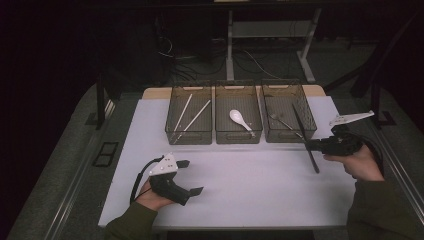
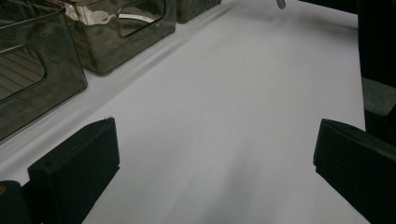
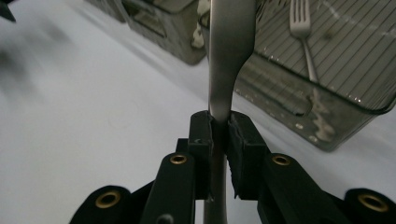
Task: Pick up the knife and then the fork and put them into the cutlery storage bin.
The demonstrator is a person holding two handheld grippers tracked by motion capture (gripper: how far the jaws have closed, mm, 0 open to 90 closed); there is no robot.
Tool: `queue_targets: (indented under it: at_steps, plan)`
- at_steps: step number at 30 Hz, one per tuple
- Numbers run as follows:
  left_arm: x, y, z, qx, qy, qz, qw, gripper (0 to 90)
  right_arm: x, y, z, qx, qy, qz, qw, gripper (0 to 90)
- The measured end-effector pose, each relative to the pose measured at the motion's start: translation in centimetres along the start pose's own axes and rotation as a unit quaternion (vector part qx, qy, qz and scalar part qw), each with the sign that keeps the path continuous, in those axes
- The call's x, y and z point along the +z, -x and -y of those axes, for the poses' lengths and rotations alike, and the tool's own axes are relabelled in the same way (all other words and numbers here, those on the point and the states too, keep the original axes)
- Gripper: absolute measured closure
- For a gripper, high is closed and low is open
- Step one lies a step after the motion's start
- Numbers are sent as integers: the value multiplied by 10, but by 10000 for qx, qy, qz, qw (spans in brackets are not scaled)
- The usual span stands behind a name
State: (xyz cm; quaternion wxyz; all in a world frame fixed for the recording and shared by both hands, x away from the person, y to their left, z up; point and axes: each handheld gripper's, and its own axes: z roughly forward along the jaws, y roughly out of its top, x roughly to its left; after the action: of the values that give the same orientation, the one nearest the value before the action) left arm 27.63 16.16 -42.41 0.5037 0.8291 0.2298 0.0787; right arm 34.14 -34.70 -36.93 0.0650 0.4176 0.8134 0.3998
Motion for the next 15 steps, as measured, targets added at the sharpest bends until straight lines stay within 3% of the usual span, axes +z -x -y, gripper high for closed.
queue_targets:
  at_steps: [15]
  plan:
    - [0, 0, 0, -71, 13, -20, 10000, 0, -15, 3, -38, 41, 668, 403, 9969, 799]
